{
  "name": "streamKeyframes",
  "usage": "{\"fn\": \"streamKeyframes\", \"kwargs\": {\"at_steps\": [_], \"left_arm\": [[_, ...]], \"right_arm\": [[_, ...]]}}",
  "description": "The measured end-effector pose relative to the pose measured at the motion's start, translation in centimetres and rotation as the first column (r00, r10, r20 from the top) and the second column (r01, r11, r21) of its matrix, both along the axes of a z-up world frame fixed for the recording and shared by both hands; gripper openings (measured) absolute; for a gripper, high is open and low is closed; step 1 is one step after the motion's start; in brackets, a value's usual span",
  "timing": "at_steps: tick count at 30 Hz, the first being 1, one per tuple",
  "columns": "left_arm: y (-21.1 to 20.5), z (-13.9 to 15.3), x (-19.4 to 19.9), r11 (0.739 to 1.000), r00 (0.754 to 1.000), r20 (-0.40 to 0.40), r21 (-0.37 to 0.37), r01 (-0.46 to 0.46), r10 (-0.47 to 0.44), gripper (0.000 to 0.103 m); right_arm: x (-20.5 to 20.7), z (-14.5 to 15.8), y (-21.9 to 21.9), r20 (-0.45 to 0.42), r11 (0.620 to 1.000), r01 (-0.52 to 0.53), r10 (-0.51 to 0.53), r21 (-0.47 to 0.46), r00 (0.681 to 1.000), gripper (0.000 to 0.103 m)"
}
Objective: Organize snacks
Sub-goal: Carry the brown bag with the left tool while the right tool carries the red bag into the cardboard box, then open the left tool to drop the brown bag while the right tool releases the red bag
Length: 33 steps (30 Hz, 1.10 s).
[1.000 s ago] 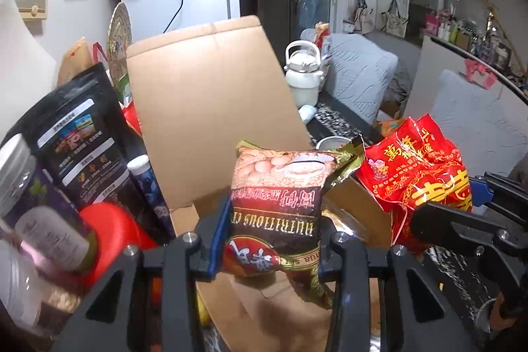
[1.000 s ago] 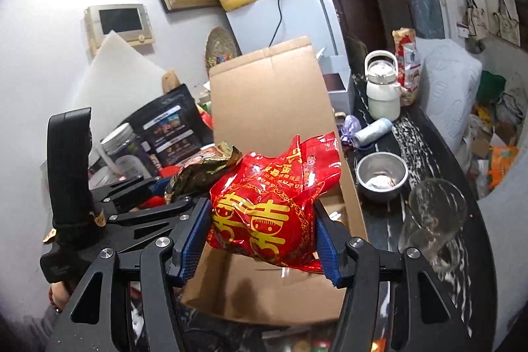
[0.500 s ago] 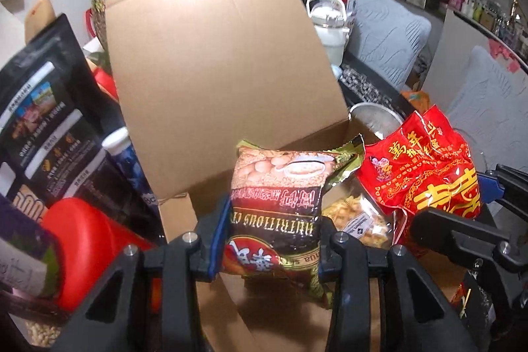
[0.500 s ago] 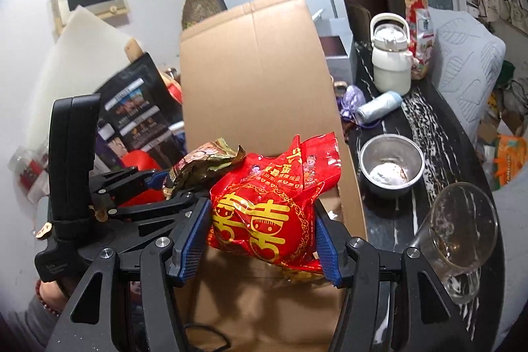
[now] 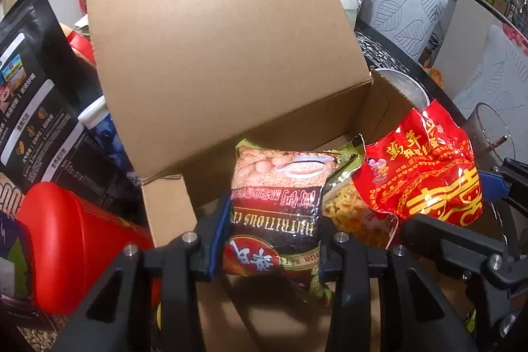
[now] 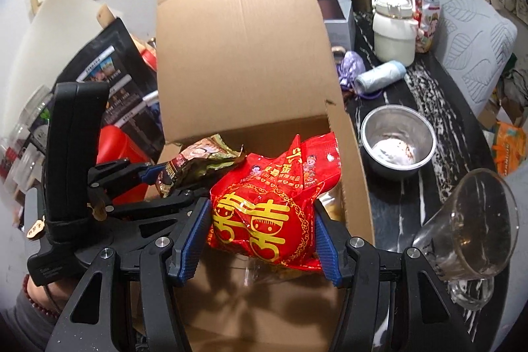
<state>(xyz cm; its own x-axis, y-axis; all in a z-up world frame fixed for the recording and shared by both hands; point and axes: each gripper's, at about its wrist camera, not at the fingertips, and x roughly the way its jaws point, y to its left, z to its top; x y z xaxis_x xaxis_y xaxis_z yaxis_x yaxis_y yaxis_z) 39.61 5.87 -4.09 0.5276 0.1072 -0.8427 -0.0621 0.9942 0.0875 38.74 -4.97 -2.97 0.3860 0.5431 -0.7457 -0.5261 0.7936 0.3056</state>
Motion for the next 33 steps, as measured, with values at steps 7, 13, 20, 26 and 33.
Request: {"fn": "streamKeyframes", "kwargs": {"at_steps": [7, 13, 20, 26, 33], "left_arm": [[-0.2, -0.6, 0.9, 1.0, 0.999, -0.034, -0.01, -0.003, 0.002, 0.042], [0.0, -1.4, 1.4, 1.0, 0.997, -0.08, -0.007, -0.018, 0.018, 0.066], [-0.7, -1.0, 1.5, 1.0, 0.997, -0.076, -0.013, -0.021, 0.02, 0.073], [-0.3, 0.2, 0.2, 0.999, 0.998, -0.047, -0.031, -0.033, 0.032, 0.075], [-0.3, 3.4, -2.0, 0.999, 0.999, 0.029, -0.023, -0.04, 0.041, 0.075]], "right_arm": [[0.5, -0.4, 0.0, -0.008, 0.999, 0.023, -0.023, -0.024, 1.0, 0.06], [0.4, -0.3, 0.0, -0.02, 0.999, 0.038, -0.038, -0.032, 0.999, 0.062], [-0.2, 0.2, -0.7, -0.018, 0.998, 0.059, -0.06, -0.035, 0.998, 0.069], [-1.3, 1.5, -1.4, 0.02, 0.995, 0.084, -0.083, -0.049, 0.996, 0.073], [-2.8, 3.4, -2.2, 0.062, 0.991, 0.123, -0.119, -0.057, 0.991, 0.073]]}}
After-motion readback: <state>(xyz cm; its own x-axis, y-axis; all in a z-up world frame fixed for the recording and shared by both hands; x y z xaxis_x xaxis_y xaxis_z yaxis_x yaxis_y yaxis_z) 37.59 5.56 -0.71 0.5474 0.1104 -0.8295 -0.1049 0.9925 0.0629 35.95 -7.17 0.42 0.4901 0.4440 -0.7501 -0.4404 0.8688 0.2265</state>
